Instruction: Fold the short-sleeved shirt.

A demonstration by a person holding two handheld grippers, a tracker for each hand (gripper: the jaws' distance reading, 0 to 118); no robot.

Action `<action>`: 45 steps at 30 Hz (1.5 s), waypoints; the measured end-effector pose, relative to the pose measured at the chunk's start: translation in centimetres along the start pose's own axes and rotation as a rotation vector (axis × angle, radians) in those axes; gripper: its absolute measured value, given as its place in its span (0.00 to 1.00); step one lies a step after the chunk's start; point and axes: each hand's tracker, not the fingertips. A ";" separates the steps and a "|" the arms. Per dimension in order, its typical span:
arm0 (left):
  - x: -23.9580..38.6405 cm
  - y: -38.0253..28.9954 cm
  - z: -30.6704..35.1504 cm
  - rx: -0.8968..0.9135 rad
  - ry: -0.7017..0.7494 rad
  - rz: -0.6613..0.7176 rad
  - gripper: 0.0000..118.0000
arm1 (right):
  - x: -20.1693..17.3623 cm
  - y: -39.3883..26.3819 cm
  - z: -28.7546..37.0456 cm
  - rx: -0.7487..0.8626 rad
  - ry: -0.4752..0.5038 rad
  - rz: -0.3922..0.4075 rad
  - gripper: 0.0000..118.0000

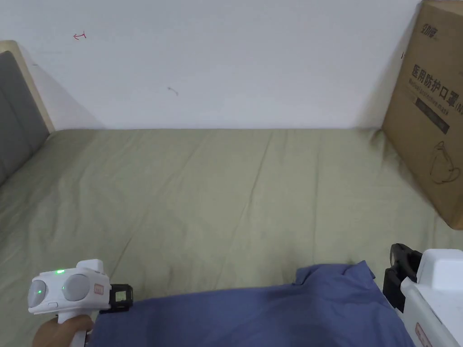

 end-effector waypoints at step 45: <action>-0.9 -5.0 8.2 0.197 -0.101 0.008 0.00 | 7.3 -4.4 -10.3 -0.415 0.187 -0.110 0.01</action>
